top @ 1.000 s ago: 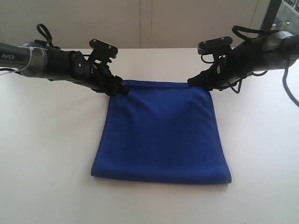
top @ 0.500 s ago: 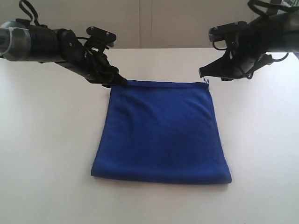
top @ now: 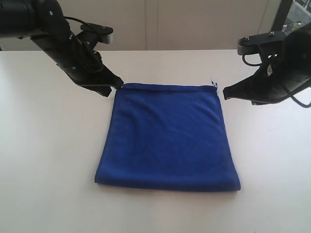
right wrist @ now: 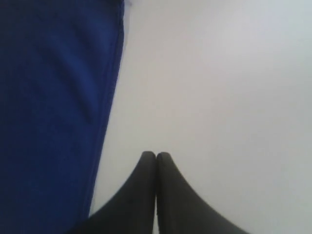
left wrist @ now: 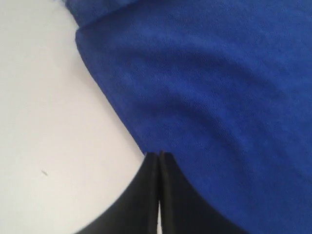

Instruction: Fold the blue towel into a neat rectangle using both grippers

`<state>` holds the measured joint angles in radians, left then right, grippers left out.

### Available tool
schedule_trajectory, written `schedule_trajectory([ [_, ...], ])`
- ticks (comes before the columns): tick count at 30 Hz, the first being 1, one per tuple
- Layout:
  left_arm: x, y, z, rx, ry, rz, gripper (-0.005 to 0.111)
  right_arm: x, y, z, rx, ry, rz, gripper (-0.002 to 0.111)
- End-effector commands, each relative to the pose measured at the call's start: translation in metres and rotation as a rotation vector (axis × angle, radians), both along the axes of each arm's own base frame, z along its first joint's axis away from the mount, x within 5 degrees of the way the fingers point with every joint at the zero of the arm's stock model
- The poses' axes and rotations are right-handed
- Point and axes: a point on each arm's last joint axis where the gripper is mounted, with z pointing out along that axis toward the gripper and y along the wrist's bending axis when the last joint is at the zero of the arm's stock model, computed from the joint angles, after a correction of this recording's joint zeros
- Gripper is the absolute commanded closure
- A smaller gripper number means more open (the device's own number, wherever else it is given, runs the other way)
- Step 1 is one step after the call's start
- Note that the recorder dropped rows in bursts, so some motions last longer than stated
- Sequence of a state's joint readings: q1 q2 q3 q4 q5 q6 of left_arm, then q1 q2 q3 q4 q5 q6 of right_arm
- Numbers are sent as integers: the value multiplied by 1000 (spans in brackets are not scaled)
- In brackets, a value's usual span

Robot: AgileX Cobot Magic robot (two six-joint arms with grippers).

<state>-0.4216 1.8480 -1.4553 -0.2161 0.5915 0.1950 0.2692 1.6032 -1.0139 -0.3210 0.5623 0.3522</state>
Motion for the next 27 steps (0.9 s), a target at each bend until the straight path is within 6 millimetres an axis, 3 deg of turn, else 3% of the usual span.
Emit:
schedule_trajectory([
  [1,-27,12,4,-3,71,33,107,-28,8,7,28,-4,54,108],
  [10,-86,38,-8,5,81,46,107,-64,13,0,76,39,71,108],
  [21,-122,41,4,-71,11,-161,107,-94,28,-5,67,35,206,108],
  [27,-142,34,-7,-31,-6,-305,107,-106,41,-6,69,35,309,108],
])
